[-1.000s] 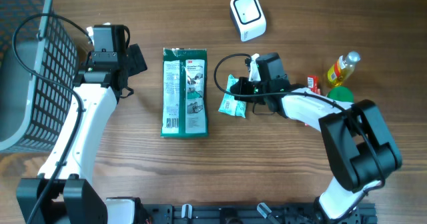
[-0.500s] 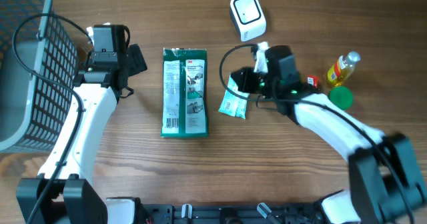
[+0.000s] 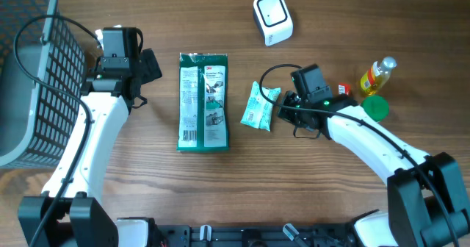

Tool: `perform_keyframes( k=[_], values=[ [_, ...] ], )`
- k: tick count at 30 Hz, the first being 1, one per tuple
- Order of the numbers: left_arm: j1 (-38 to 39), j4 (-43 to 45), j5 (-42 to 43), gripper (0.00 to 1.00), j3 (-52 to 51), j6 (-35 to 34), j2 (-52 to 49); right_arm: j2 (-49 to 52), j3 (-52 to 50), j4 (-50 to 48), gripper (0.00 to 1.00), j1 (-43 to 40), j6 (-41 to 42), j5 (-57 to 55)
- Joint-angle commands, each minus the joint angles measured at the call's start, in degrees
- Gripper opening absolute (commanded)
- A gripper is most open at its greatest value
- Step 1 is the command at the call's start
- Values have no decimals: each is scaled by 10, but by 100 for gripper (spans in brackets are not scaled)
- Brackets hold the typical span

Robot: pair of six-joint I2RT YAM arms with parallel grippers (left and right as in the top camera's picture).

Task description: Scan the item barcode

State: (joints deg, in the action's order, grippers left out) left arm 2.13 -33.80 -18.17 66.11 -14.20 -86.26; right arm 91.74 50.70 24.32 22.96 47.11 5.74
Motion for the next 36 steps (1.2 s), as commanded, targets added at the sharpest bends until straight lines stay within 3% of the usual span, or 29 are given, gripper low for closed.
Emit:
perform_keyframes(
  k=[1, 10, 18, 36],
  values=[
    [-3, 2, -5, 100, 6, 5, 1, 7, -17, -6, 9, 20, 39, -4],
    [-3, 2, -5, 100, 6, 5, 1, 7, -62, -51, 7, 56, 117, -52],
    [-3, 2, -5, 100, 6, 5, 1, 7, -89, -103, 8, 60, 119, 3],
    [-3, 2, -5, 100, 6, 5, 1, 8, -89, -106, 8, 88, 130, -73]
  ],
)
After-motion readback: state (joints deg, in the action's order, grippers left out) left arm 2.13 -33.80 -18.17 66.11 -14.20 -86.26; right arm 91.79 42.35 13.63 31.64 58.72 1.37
